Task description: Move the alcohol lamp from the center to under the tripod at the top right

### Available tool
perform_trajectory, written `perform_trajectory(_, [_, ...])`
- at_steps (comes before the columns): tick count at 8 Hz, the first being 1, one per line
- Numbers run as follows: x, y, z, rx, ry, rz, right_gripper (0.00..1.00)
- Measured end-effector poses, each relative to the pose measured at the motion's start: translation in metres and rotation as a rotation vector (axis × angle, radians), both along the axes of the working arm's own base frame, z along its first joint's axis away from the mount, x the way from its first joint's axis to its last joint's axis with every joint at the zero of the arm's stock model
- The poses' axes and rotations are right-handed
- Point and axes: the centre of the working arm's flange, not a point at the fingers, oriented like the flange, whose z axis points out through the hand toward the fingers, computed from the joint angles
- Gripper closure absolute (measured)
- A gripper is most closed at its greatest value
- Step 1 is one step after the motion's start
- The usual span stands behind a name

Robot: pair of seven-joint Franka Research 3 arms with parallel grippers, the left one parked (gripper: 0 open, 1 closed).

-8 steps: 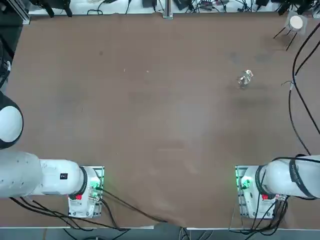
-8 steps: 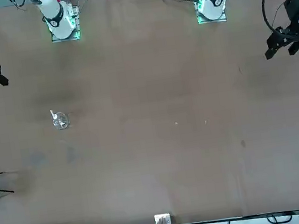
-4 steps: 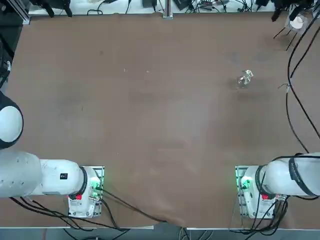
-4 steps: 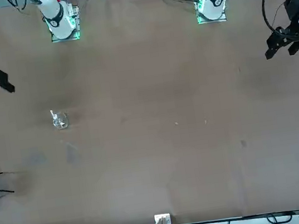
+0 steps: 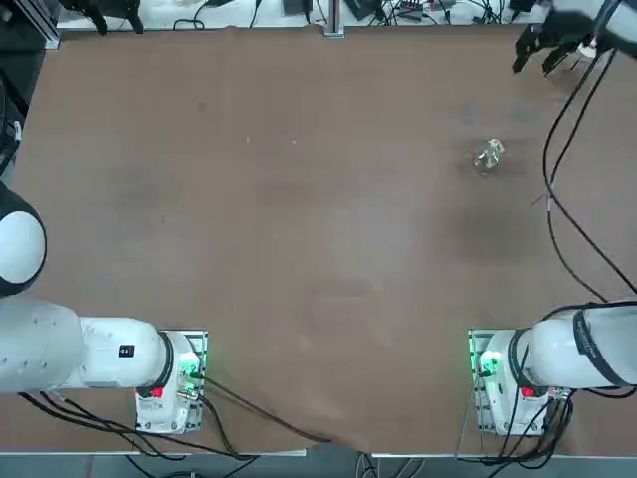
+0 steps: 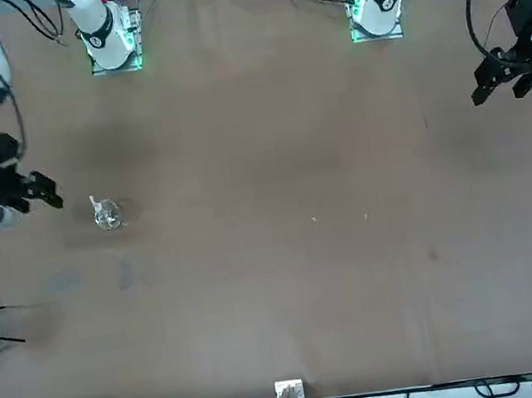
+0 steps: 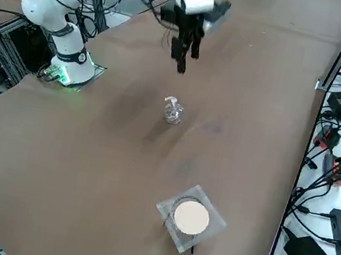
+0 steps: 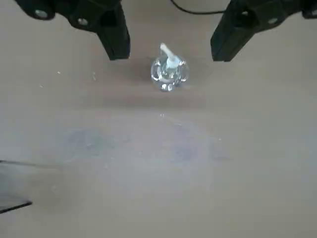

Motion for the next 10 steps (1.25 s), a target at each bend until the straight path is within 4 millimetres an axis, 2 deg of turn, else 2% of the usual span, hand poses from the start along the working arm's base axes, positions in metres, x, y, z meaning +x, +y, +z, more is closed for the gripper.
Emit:
perform_trajectory(2, [-0.007, 0.0, -0.057, -0.004, 0.0, 0.001, 0.0])
perform_trajectory(5, [-0.01, 0.007, -0.117, -0.011, 0.054, 0.022, 0.0])
perform_trajectory(7, [-0.009, 0.019, -0.143, -0.015, 0.084, 0.043, 0.02])
perform_trajectory(10, [-0.011, 0.023, -0.163, -0.017, 0.119, 0.052, 0.05])
